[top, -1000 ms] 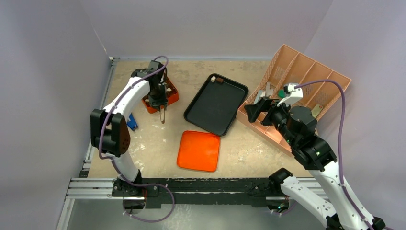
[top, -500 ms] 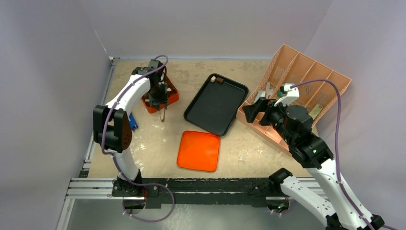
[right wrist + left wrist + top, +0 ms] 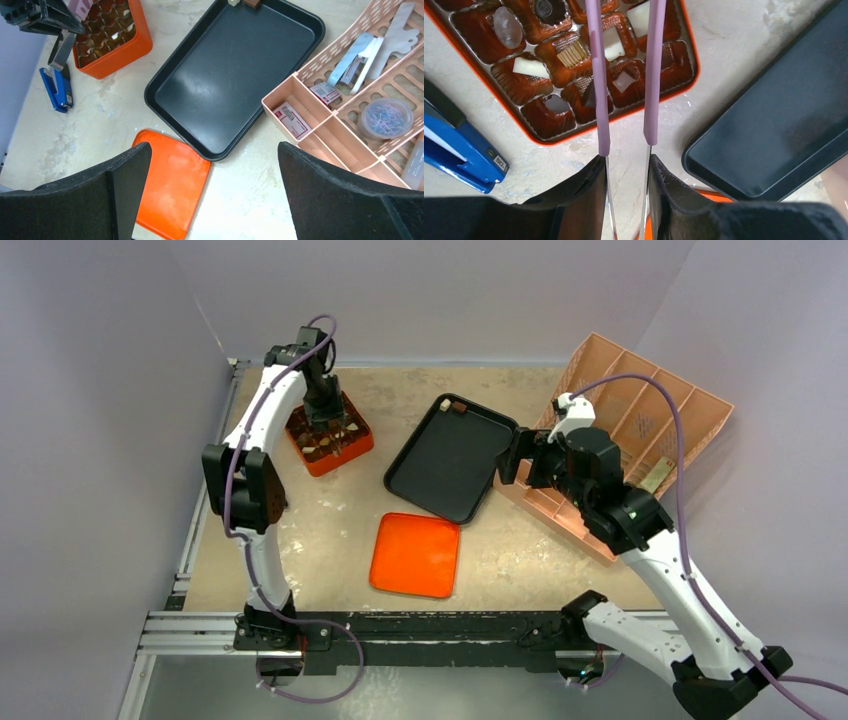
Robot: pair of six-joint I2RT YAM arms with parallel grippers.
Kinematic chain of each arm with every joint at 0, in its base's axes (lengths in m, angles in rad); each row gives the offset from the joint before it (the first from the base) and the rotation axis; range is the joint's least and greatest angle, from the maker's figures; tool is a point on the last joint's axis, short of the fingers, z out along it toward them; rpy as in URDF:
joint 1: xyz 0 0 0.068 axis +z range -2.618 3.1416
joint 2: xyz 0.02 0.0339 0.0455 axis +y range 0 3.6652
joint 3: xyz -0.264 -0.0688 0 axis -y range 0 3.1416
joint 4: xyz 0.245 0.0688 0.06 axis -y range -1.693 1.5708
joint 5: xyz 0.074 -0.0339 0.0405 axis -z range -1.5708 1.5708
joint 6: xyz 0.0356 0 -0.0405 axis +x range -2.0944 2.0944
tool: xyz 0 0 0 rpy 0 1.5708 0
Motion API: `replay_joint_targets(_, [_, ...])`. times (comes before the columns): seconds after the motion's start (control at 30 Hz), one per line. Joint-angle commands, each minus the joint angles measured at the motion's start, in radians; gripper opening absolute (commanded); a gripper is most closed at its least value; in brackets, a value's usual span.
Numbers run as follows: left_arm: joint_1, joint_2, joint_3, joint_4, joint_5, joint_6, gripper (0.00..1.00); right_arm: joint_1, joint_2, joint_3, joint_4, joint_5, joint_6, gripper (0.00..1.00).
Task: Pack the chocolate
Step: Place the fake chocolate in the packing box, then pick up the fake chocolate from the plate.
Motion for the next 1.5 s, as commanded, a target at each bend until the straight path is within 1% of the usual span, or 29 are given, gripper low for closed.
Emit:
replay_joint_targets(0.0, [0.068, 0.026, 0.031, 0.008, 0.091, -0.036, 0.31, 0.003, 0.038, 0.092, -0.064, -0.005, 0.026, 0.98])
replay_joint_targets(0.13, [0.073, 0.027, 0.014, 0.018, 0.053, -0.079, 0.31, 0.003, 0.071, 0.143, -0.120, -0.032, 0.045, 0.98])
replay_joint_targets(0.27, [0.072, 0.041, 0.041, -0.001, 0.140, -0.135, 0.31, 0.003, 0.087, 0.202, -0.168, -0.039, 0.037, 0.98])
replay_joint_targets(0.33, [0.071, 0.054, 0.069, -0.038, 0.151, -0.149, 0.31, 0.003, 0.094, 0.223, -0.175, -0.049, 0.023, 0.98])
replay_joint_targets(0.43, [0.071, 0.097, 0.154, -0.139, 0.165, -0.140, 0.31, 0.003, 0.098, 0.224, -0.148, -0.059, 0.004, 0.98])
replay_joint_targets(0.57, [0.069, 0.092, 0.162, -0.198, 0.169, -0.152, 0.31, 0.003, 0.124, 0.230, -0.121, -0.058, 0.011, 0.98])
replay_joint_targets(0.63, [0.066, 0.102, 0.169, -0.222, 0.198, -0.153, 0.31, 0.003, 0.144, 0.244, -0.111, -0.066, 0.013, 0.98])
replay_joint_targets(0.73, [0.061, 0.136, 0.230, -0.279, 0.206, -0.159, 0.29, 0.004, 0.176, 0.271, -0.104, -0.076, 0.007, 0.98])
replay_joint_targets(0.9, [0.068, 0.159, 0.210, -0.278, 0.161, -0.186, 0.28, 0.003, 0.238, 0.310, -0.108, -0.088, -0.001, 0.98])
replay_joint_targets(1.0, [0.070, 0.171, 0.172, -0.208, 0.216, -0.199, 0.28, 0.004, 0.262, 0.333, -0.112, -0.095, 0.001, 0.98])
replay_joint_targets(1.07, [0.072, 0.195, 0.182, -0.194, 0.253, -0.205, 0.28, 0.003, 0.268, 0.345, -0.118, -0.092, 0.001, 0.98])
replay_joint_targets(1.2, [0.077, 0.223, 0.200, -0.200, 0.248, -0.212, 0.27, 0.003, 0.268, 0.356, -0.128, -0.079, 0.005, 0.98])
replay_joint_targets(1.37, [0.081, 0.207, 0.146, -0.214, 0.246, -0.218, 0.26, 0.004, 0.270, 0.346, -0.110, -0.078, 0.004, 0.98])
replay_joint_targets(1.47, [0.080, 0.174, 0.140, -0.226, 0.230, -0.218, 0.25, 0.004, 0.298, 0.340, -0.084, -0.090, 0.014, 0.98])
